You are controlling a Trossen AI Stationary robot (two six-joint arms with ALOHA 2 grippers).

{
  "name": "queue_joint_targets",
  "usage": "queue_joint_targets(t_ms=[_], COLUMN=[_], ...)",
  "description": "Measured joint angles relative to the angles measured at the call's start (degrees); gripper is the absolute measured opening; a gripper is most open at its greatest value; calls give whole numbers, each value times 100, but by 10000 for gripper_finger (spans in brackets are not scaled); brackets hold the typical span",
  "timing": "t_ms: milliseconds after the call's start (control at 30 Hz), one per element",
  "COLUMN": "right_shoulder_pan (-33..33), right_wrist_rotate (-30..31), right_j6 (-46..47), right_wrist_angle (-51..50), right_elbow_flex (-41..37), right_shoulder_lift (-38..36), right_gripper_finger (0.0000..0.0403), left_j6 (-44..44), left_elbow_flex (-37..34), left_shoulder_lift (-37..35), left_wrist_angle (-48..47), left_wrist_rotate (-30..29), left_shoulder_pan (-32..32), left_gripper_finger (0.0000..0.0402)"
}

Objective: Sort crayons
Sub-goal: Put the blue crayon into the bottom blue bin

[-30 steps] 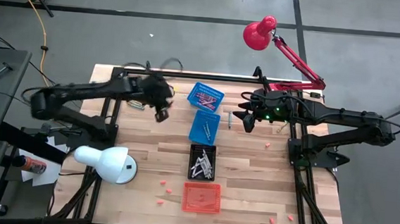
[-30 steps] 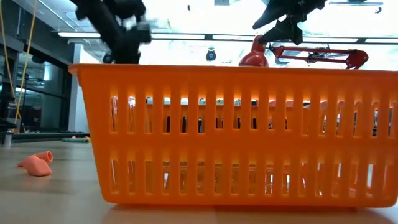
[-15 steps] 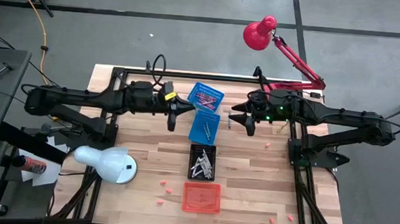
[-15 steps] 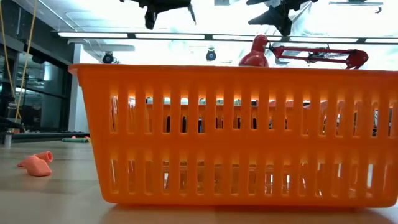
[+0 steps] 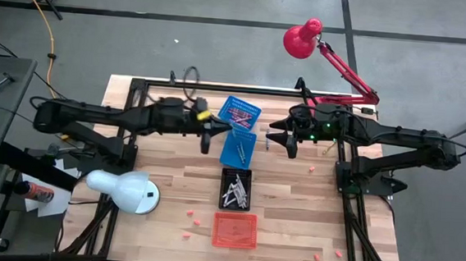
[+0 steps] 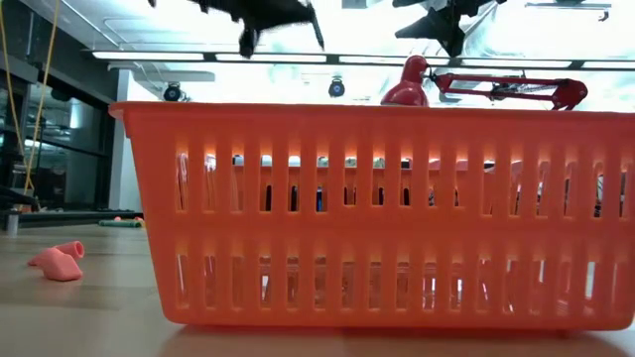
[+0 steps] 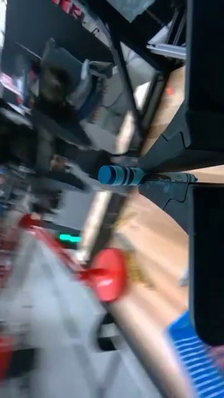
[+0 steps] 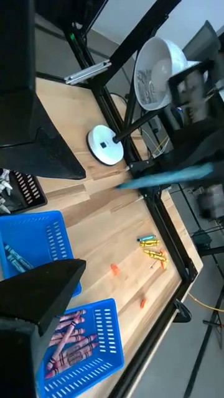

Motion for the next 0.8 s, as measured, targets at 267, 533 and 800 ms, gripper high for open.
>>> queue_joint_targets(t_ms=[267, 533, 800], right_shoulder_pan=[-90, -87, -87], right_wrist_rotate=[167, 165, 162], right_j6=[-41, 45, 48], right_wrist_angle=[-2, -6, -38], right_elbow_flex=[-1, -2, -2], right_shoulder_lift=[0, 2, 2], right_gripper_finger=[217, 217, 217], left_j6=[-1706, -2736, -2477], left_elbow_flex=[282, 501, 525], left_shoulder_lift=[1701, 2773, 2834], left_wrist_angle=[-482, -783, -804], left_wrist_rotate=[645, 687, 730], left_shoulder_pan=[363, 475, 499], left_gripper_finger=[0, 0, 42])
